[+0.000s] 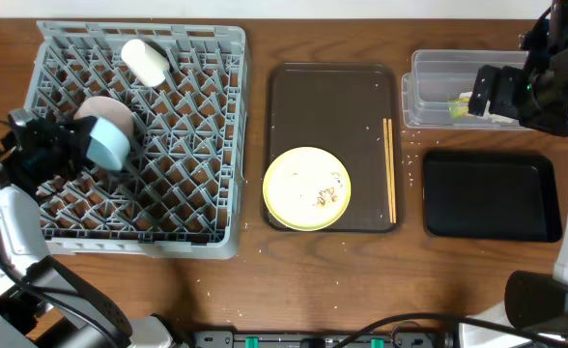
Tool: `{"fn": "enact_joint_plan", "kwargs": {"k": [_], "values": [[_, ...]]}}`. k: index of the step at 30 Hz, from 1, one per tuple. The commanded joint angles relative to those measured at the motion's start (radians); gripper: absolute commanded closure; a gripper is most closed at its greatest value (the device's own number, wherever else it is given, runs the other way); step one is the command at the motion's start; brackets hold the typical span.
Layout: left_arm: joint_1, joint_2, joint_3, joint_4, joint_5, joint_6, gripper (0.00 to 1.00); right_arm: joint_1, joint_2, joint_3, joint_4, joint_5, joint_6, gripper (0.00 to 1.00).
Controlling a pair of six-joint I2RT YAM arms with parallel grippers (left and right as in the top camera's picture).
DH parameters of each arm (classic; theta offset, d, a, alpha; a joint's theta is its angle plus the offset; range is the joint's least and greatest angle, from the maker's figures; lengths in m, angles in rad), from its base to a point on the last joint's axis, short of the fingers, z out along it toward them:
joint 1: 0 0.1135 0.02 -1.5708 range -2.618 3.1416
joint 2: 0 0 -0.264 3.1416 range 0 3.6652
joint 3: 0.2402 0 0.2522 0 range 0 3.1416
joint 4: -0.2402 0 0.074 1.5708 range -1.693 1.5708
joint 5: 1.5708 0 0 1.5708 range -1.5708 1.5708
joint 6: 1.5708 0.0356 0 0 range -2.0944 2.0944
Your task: Sort waste into correct bins and load items into the dishwasher
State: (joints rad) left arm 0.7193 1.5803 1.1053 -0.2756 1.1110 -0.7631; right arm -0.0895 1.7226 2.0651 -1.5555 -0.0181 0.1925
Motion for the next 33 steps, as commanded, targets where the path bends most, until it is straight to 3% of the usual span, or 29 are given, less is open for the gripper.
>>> {"fn": "enact_joint_plan", "kwargs": {"k": [1, 26, 33], "values": [[0.013, 0.002, -0.002, 0.032, 0.048, -0.037, 0.92, -0.001, -0.023, 0.001, -0.001, 0.006, -0.014, 0.01], [0.155, 0.040, -0.054, -0.010, 0.147, -0.049, 0.92, -0.001, -0.023, 0.001, 0.000, 0.006, -0.014, 0.01], [0.155, 0.040, -0.054, -0.015, 0.138, 0.007, 0.92, -0.001, -0.023, 0.001, -0.001, 0.006, -0.014, 0.01]]}}
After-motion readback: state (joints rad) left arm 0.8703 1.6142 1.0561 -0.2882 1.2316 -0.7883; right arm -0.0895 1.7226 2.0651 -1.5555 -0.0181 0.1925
